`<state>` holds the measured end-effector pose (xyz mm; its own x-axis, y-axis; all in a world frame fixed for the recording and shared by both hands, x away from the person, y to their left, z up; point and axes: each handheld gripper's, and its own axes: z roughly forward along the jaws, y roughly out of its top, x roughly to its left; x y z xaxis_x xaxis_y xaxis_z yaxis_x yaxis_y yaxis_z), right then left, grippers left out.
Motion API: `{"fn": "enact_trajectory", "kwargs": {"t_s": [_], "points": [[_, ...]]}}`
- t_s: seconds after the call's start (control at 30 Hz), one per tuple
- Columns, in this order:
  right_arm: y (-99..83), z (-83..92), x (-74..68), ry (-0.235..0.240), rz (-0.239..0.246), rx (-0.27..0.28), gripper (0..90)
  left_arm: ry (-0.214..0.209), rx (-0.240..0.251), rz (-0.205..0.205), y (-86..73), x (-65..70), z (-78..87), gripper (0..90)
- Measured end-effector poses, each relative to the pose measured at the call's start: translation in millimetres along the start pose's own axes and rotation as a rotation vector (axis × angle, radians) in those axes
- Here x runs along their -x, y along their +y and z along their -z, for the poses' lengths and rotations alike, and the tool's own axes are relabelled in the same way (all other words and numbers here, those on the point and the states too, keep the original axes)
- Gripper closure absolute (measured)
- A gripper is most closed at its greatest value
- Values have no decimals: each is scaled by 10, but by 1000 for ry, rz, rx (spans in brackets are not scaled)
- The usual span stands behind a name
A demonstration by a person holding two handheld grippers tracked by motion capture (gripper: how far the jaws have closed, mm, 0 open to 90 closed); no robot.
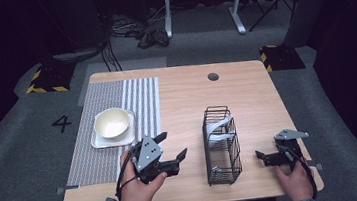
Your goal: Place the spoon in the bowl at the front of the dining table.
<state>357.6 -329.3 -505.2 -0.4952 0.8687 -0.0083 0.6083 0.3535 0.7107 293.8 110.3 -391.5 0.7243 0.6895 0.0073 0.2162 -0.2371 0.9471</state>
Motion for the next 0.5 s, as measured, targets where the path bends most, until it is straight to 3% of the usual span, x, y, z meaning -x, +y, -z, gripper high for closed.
{"fn": "enact_trajectory", "kwargs": {"t_s": [0.33, 0.5], "points": [[0, 0, 0, 0, 0, 0, 4, -75, 19, -35, 91, 195, -109, 248], [1, -1, 0, -1, -1, 0, 4, -133, 28, -43, 115, 336, -159, 253]]}}
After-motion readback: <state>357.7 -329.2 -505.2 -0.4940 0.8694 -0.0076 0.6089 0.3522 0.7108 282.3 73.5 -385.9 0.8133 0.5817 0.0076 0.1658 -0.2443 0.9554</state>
